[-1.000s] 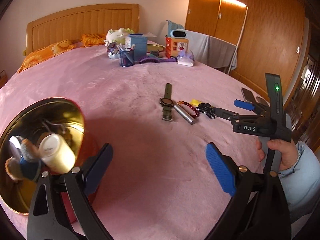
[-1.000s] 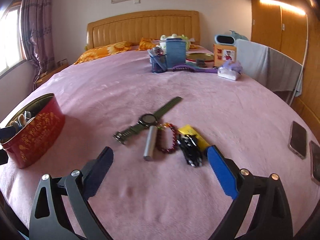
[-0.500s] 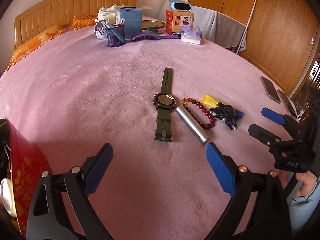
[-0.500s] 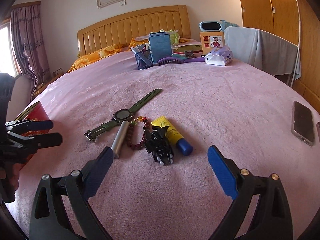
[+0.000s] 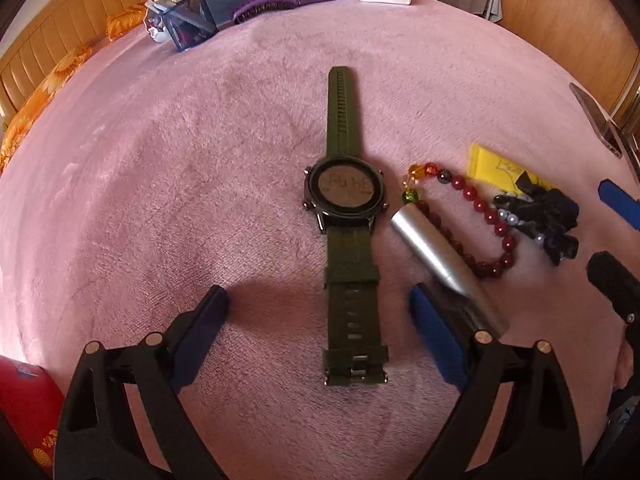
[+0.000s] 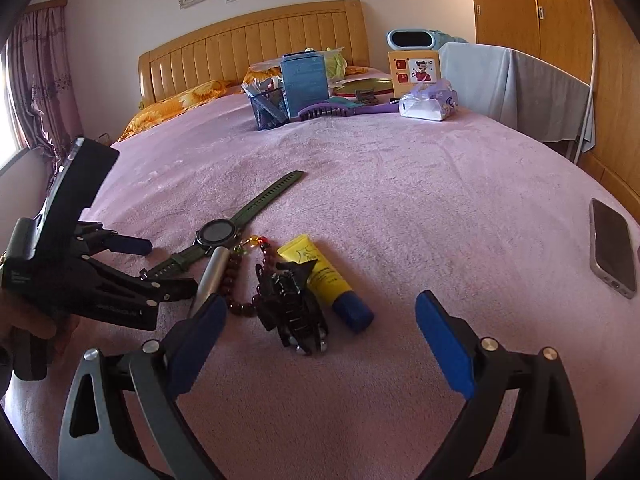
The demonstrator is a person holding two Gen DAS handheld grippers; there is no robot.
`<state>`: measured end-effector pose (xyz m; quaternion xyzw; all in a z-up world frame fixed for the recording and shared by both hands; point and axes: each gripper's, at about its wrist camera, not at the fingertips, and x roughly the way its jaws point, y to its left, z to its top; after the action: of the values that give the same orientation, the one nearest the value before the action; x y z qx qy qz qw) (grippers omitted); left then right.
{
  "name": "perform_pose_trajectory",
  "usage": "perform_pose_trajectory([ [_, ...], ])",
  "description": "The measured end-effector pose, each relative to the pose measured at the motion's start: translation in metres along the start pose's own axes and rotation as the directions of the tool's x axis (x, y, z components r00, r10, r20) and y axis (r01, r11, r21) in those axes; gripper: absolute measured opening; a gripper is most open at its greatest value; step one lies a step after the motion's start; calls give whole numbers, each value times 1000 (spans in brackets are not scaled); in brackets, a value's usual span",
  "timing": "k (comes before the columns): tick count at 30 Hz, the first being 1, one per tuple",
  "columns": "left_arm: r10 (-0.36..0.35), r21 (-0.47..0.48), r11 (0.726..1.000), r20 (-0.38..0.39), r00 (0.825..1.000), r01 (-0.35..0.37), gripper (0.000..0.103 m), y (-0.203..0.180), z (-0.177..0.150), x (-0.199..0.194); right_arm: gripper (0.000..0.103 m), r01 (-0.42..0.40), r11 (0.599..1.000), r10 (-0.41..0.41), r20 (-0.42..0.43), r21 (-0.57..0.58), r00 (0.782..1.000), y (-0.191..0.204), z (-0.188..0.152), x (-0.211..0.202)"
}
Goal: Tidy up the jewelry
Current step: 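Move the left tool to the green-strap watch and grasp it by the strap, then grasp the silver cylinder with the right tool while the left tool holds the watch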
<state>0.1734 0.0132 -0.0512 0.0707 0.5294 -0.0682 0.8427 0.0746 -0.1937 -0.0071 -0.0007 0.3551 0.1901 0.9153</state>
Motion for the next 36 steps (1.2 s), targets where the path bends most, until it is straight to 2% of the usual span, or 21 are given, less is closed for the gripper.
perform_pose_trajectory([
  [2,-18,-30,999,35,999,19,64,4,-3,-8,96,-4,1000,4,-2,11,1000,-2,-1,1],
  [3,-35,-50,998,46,998,37,39,7,-4,-13,96,-4,1000,4,-2,16,1000,-3,-1,1],
  [4,-52,-67,996,54,997,55,27,9,-6,-18,96,-3,1000,3,-4,19,1000,-4,-2,1],
  [8,-49,-48,997,78,996,53,25,4,-15,-31,96,9,1000,-8,-9,23,1000,-4,-3,2],
  [11,-72,-80,993,123,990,82,25,6,-28,-49,96,9,1000,-9,2,30,1000,-5,-5,-2],
  [17,-93,-96,988,240,966,120,25,8,-58,-110,96,0,998,-2,35,56,999,-2,-7,-21],
  [21,-97,-85,988,305,947,129,25,13,-65,-153,96,-55,995,50,57,83,997,8,-11,-36],
  [26,-80,-86,989,377,923,121,25,20,-80,-193,96,-73,997,73,2,4,997,40,-11,-30],
  [30,-83,-93,987,398,913,131,25,25,-97,-206,96,-145,986,144,-27,-76,989,75,4,-16],
  [31,-87,-96,986,399,913,136,25,26,-100,-207,96,-142,986,137,-58,-89,989,83,8,-5],
  [33,-97,-106,983,395,914,151,25,29,-106,-206,95,-83,992,72,-110,-100,991,94,16,21],
  [34,-103,-110,981,396,913,158,25,31,-109,-206,83,-66,994,53,-139,-92,989,96,18,33],
  [35,-108,-113,980,396,912,165,25,32,-111,-205,50,-47,996,31,-183,-80,983,97,18,47],
  [36,-110,-117,979,395,912,168,25,33,-114,-204,35,-20,997,4,-227,-71,974,95,17,60],
])
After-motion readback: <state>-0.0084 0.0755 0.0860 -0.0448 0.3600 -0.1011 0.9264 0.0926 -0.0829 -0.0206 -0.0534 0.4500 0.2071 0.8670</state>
